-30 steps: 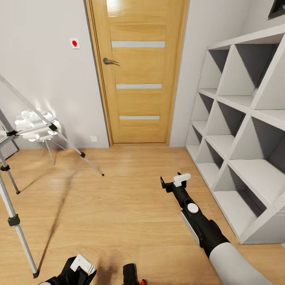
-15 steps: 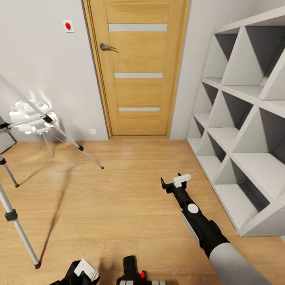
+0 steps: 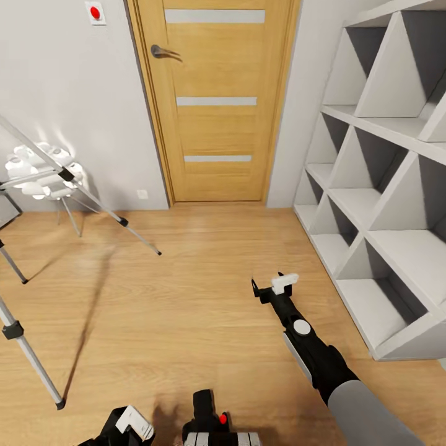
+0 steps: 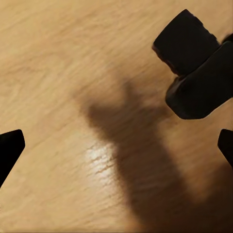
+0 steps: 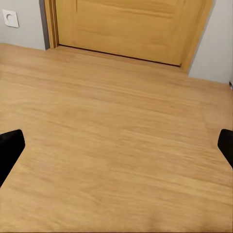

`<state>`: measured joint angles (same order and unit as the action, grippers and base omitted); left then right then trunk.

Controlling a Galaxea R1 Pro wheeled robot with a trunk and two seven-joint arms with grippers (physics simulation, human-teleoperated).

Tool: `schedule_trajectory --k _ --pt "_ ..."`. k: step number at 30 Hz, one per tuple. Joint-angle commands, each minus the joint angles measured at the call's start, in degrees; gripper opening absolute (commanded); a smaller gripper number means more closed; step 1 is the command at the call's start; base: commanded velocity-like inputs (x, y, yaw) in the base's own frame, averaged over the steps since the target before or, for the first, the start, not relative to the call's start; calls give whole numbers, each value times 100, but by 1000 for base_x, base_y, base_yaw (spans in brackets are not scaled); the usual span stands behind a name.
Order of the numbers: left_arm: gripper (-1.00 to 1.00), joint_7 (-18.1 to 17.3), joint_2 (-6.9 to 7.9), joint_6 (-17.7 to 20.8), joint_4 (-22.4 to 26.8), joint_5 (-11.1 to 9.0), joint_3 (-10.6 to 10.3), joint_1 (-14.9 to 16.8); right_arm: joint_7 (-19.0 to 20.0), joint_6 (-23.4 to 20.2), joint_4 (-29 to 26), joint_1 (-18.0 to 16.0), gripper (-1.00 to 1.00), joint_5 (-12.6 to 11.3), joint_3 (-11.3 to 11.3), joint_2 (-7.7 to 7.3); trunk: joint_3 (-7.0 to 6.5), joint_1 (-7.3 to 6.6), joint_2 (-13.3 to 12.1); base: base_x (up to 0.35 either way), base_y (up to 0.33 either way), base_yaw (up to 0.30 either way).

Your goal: Attach the digital camera to the camera tripod in the bedroom.

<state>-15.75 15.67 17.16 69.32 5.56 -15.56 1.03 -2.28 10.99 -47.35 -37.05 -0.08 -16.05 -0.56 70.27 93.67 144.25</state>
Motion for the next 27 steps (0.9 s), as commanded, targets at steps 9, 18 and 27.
schedule_trajectory --k 9,18,27 --pt "100 -24 176 8 191 66 -10 2 -23 17 47 -4 100 -1 -21 -5 204 22 14 0 0 0" --pt "100 -24 302 2 220 68 -80 2 -22 18 51 -4 100 -1 -21 -5 404 45 26 0 0 0" --pt "100 -24 254 15 214 68 -463 2 -20 18 51 -4 100 -1 -21 -7 603 68 38 0 0 0"
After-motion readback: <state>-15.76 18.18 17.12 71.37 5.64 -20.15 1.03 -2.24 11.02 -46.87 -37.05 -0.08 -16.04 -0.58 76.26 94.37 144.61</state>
